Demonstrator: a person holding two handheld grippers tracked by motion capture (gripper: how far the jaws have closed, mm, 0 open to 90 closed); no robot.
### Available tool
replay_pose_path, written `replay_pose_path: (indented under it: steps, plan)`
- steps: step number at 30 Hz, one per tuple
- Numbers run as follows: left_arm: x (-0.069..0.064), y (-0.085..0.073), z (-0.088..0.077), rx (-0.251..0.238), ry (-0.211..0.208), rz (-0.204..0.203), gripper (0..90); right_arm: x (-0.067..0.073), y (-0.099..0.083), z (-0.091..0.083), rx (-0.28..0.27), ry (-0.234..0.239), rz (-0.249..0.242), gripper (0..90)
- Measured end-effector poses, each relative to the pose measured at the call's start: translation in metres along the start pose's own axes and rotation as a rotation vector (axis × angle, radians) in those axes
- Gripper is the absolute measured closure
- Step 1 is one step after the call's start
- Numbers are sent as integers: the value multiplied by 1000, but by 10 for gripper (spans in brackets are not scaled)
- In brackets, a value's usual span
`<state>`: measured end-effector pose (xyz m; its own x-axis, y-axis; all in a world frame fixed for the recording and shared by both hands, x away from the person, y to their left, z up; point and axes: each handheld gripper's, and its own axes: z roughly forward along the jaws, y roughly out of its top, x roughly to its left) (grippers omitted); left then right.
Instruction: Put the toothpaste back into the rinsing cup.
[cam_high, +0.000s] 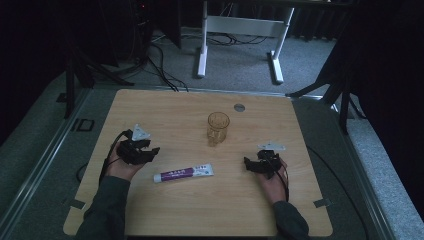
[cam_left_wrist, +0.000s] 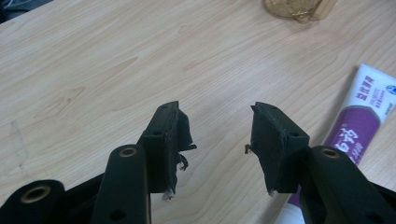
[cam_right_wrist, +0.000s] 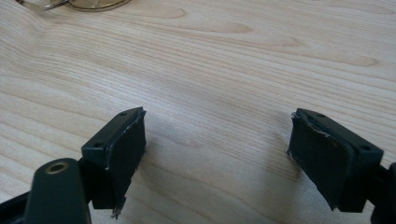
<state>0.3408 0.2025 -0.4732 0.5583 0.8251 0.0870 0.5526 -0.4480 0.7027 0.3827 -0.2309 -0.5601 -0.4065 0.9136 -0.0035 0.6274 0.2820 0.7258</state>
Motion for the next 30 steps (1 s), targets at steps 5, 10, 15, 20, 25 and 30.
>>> replay_pose_path:
  steps: [5, 10, 15, 20, 25, 30]
  plan:
    - [-4, 3, 1, 7, -6, 16, 522, 0, 0, 0, 0, 0, 0, 186]
    - [-8, 5, 2, 11, -21, 36, 520, 0, 0, 0, 0, 0, -1, 186]
    - [-12, 6, 3, 19, -29, 49, 519, 0, 0, 0, 0, 0, -1, 186]
    - [-14, 8, 3, 18, -35, 58, 519, 0, 0, 0, 0, 0, 0, 186]
    - [-18, 11, 4, 24, -44, 77, 519, 0, 0, 0, 0, 0, -1, 186]
    - [-21, 13, 5, 26, -49, 83, 519, 0, 0, 0, 0, 0, -1, 186]
